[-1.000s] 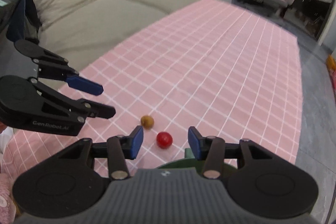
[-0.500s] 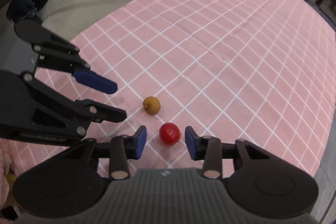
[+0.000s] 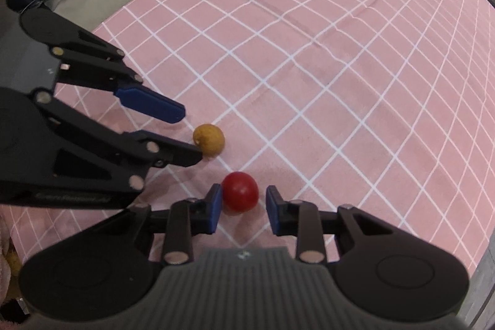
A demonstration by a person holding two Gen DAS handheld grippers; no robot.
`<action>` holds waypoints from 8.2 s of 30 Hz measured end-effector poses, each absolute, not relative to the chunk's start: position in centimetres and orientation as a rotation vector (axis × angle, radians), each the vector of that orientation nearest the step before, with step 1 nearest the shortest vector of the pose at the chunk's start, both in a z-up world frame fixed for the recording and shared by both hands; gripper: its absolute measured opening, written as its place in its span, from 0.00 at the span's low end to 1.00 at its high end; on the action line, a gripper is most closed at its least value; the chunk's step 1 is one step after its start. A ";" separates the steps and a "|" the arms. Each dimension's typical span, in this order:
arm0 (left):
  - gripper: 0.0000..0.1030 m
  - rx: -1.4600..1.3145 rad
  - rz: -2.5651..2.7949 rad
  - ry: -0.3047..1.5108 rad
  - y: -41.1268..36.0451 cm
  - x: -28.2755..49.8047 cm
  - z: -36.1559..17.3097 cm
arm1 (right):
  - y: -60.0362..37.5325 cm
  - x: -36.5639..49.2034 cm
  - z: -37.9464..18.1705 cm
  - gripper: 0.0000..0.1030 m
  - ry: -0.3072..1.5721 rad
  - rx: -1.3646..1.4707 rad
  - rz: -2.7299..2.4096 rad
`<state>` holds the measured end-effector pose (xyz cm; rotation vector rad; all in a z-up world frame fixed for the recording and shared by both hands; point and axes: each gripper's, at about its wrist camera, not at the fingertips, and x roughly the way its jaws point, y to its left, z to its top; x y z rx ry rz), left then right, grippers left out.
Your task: Organize fruits
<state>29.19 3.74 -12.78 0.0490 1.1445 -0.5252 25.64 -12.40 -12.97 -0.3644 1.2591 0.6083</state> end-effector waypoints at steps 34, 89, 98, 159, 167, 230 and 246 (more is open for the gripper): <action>0.26 -0.122 -0.491 1.049 5.4 27.8 -6.5 | -14.2 21.9 -7.2 0.21 1.080 -0.203 0.533; 0.27 0.390 -0.945 1.256 -12.0 15.9 -11.8 | -27.0 7.1 -8.3 0.22 1.286 -0.206 0.370; 0.27 0.402 -0.928 1.261 -10.9 16.2 -11.3 | -26.4 6.7 -7.9 0.22 1.276 -0.171 0.412; 0.89 0.129 -0.196 0.557 2.4 1.1 1.7 | -18.9 -8.2 -1.2 0.93 0.661 -0.060 -0.055; 0.89 0.128 -0.153 0.598 3.3 2.1 -0.3 | -18.3 -7.1 -2.3 0.93 0.657 -0.060 -0.043; 0.89 0.124 -0.161 0.683 4.0 2.2 -0.5 | -18.6 -6.3 -3.1 0.93 0.675 -0.032 -0.014; 0.89 0.125 -0.152 0.682 4.1 2.1 -0.2 | -18.7 -6.2 -3.2 0.93 0.683 -0.032 -0.016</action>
